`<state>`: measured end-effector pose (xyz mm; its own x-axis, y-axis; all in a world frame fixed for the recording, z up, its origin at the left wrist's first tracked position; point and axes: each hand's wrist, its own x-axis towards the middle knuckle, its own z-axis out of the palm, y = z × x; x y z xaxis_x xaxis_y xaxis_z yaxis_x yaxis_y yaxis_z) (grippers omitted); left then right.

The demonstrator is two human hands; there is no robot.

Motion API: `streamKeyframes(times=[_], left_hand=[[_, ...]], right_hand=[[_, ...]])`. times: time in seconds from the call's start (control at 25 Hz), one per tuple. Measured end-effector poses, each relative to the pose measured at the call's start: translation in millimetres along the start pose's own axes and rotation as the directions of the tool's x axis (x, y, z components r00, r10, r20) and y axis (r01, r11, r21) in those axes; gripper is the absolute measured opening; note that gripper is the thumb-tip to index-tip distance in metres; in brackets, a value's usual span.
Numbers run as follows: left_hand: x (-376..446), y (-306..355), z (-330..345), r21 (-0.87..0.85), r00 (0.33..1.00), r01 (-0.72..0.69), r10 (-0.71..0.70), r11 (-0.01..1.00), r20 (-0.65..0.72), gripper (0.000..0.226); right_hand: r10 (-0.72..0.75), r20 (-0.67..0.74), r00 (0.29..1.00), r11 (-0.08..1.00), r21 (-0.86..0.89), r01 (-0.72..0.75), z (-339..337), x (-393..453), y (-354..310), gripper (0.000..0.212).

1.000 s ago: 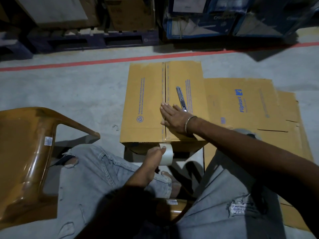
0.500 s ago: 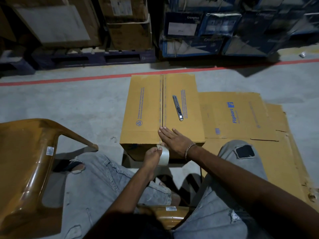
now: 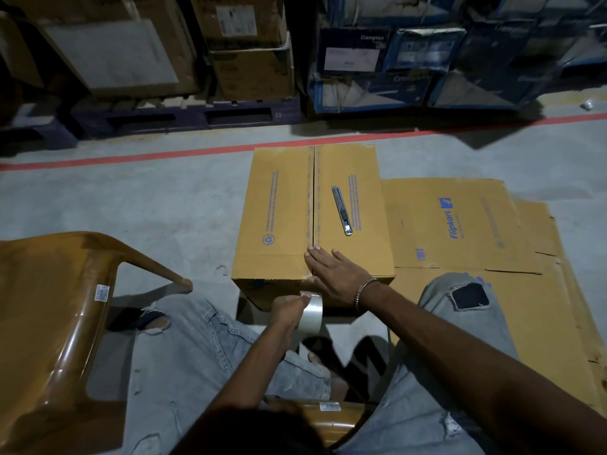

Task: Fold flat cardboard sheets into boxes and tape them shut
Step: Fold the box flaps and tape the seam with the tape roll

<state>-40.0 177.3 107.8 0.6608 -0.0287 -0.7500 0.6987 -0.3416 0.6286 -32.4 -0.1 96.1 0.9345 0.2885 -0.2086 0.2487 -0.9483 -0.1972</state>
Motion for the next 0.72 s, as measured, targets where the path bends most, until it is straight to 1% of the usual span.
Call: streamKeyframes(times=[0.04, 0.08, 0.12, 0.16, 0.2, 0.24, 0.28, 0.32, 0.36, 0.48, 0.6, 0.64, 0.72], left_hand=[[0, 0, -1, -0.019, 1.000, 0.018, -0.018, 1.000, -0.006, 0.020], [0, 1, -2, -0.021, 0.999, 0.033, -0.033, 0.999, -0.003, 0.015], [0, 1, -2, -0.016, 0.999, 0.034, -0.034, 0.999, -0.004, 0.013], [3, 0, -2, -0.015, 1.000, 0.023, -0.023, 1.000, -0.003, 0.012], [5, -1, -2, -0.032, 1.000, 0.003, -0.003, 0.999, -0.008, 0.014], [7, -2, -2, -0.049, 1.000, -0.022, 0.022, 0.999, -0.009, 0.020], [7, -3, -2, -0.060, 0.999, -0.045, 0.044, 0.997, -0.012, 0.026], [8, -3, -2, -0.064, 0.998, -0.060, 0.060, 0.996, -0.005, 0.030], [10, -5, -3, -0.066, 0.997, -0.073, 0.073, 0.995, 0.005, 0.030], [15, -8, -5, -0.076, 0.996, -0.086, 0.089, 0.993, 0.033, 0.018], [14, -7, -5, -0.069, 0.996, -0.072, 0.075, 0.995, 0.046, 0.014], [13, -6, -6, -0.062, 0.996, -0.069, 0.072, 0.996, 0.044, 0.014], [13, -5, -7, -0.054, 0.996, -0.071, 0.073, 0.996, 0.045, 0.012]], right_hand=[[0.015, -0.076, 0.997, 0.996, 0.086, -0.008, -5, 1, 2, 0.064], [0.077, -0.166, 0.983, 0.984, 0.170, -0.048, -12, 4, 6, 0.062], [0.185, -0.252, 0.950, 0.962, 0.244, -0.123, -18, 10, 12, 0.061], [0.321, -0.324, 0.890, 0.925, 0.307, -0.222, -26, 17, 20, 0.058], [0.460, -0.363, 0.810, 0.871, 0.363, -0.332, -32, 24, 29, 0.054], [0.578, -0.367, 0.729, 0.805, 0.406, -0.433, -37, 30, 40, 0.051], [0.666, -0.346, 0.661, 0.739, 0.430, -0.519, -40, 36, 50, 0.049], [0.721, -0.313, 0.618, 0.687, 0.438, -0.580, -41, 42, 59, 0.050], [0.749, -0.283, 0.598, 0.656, 0.440, -0.613, -41, 47, 64, 0.052], [0.763, -0.230, 0.603, 0.636, 0.430, -0.641, -38, 63, 65, 0.049], [0.775, -0.263, 0.574, 0.631, 0.372, -0.681, -36, 68, 60, 0.033], [0.781, -0.269, 0.563, 0.624, 0.373, -0.687, -38, 68, 59, 0.030], [0.786, -0.253, 0.564, 0.616, 0.388, -0.685, -43, 66, 57, 0.027]])
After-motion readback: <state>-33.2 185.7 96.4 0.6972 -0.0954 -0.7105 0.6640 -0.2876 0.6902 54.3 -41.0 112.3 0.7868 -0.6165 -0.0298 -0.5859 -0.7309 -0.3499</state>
